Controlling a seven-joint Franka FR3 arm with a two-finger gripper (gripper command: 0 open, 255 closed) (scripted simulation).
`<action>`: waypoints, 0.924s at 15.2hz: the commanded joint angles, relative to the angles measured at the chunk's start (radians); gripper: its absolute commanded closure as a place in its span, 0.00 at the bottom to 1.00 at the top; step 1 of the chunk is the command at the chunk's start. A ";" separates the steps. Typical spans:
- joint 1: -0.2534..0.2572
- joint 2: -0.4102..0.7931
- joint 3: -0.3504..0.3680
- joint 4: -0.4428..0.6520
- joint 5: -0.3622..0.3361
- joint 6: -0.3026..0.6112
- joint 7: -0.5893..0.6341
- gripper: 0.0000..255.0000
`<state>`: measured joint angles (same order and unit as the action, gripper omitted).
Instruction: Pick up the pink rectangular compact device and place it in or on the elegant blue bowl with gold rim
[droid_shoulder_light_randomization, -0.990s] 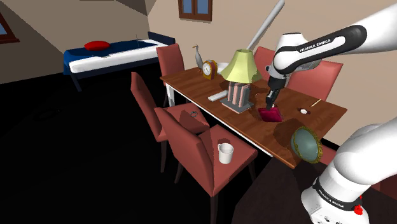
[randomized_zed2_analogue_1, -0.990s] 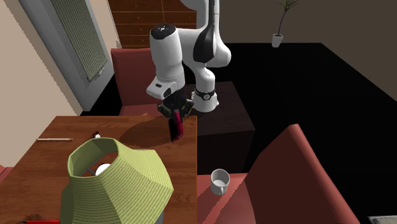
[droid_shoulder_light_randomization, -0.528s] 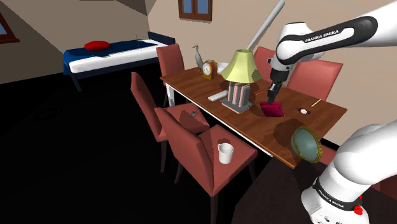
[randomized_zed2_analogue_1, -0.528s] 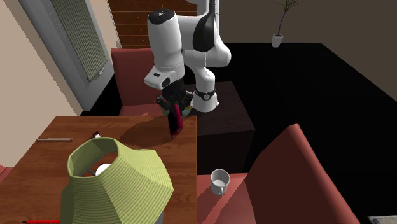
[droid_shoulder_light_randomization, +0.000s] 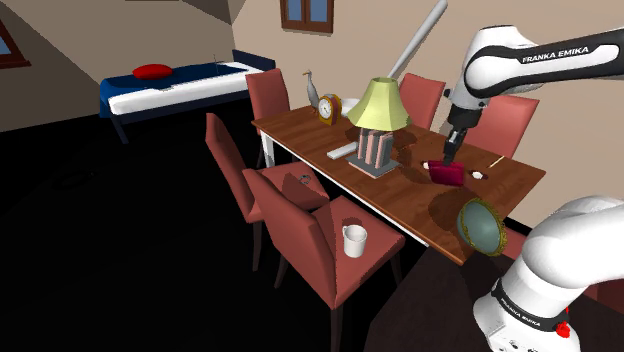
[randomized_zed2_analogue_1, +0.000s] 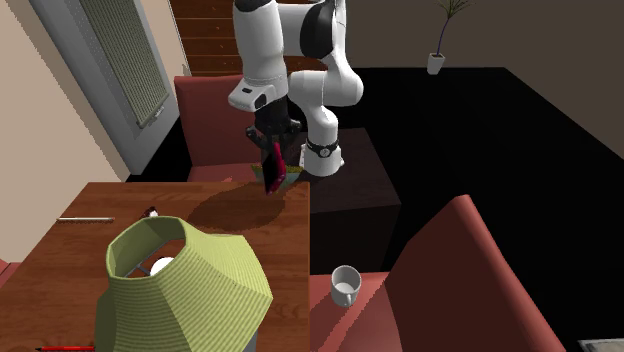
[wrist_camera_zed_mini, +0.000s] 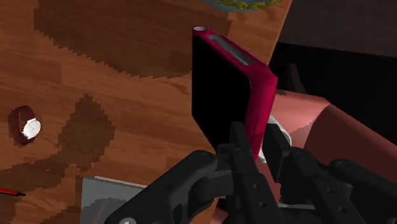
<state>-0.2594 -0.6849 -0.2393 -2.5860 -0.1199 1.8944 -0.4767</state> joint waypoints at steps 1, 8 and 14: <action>-0.029 -0.083 -0.015 -0.043 -0.025 -0.039 -0.024 1.00; -0.137 -0.376 -0.055 -0.146 -0.103 -0.230 -0.112 1.00; -0.180 -0.460 -0.086 -0.217 -0.142 -0.243 -0.144 1.00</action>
<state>-0.4353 -1.1395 -0.3209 -2.7898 -0.2572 1.6436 -0.6193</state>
